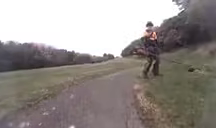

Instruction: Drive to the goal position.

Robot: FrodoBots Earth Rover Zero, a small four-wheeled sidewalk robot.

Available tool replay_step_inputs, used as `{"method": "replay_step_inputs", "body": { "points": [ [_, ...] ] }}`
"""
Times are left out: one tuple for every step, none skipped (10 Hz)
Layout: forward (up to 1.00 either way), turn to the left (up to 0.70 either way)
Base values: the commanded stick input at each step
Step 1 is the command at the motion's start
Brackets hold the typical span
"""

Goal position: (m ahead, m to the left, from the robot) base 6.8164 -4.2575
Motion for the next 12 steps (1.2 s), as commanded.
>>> {"method": "replay_step_inputs", "body": {
  "points": [
    [0.6,0.0],
    [0.6,0.0],
    [0.6,0.0],
    [0.6,0.0],
    [0.6,0.0],
    [0.6,0.0],
    [0.6,0.0],
    [0.6,0.0],
    [0.6,0.0],
    [0.6,0.0],
    [0.6,0.0],
    [0.6,0.0]
  ]
}}
